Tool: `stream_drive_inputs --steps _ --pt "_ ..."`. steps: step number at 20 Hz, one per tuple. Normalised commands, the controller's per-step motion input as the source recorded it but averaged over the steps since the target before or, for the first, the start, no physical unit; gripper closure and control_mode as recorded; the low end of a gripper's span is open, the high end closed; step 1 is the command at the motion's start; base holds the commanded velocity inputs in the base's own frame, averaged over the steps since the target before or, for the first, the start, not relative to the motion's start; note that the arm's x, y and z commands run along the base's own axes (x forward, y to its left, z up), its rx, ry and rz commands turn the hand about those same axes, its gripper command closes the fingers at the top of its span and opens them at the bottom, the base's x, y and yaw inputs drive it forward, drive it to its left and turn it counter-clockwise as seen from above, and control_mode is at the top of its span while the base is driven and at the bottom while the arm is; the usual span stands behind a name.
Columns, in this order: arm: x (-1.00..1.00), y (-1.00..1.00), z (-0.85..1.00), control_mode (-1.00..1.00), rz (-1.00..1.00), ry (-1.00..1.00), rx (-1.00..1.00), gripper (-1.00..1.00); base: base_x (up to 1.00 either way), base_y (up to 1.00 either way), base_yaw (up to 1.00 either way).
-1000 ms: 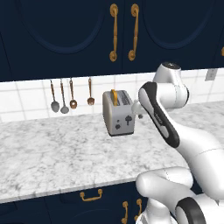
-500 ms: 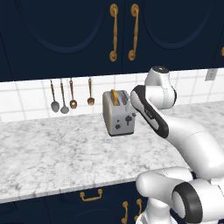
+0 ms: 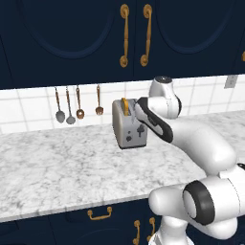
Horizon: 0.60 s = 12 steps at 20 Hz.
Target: Start the toaster. Once the lever pops up, take the bread to the plate on the dining counter.
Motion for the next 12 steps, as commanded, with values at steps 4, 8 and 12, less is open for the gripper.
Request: stream_drive_inputs --steps 4,8,12 --pt "0.08 0.0 -0.21 -1.0 -0.02 -0.01 -0.02 1.0 0.0 0.0 0.0" --pt "0.11 0.02 -0.21 -1.0 -0.04 -0.04 -0.02 1.0 0.0 0.0 0.0" --pt "0.19 0.01 -0.09 -1.0 -0.03 -0.01 0.0 1.0 0.0 0.0 0.0"
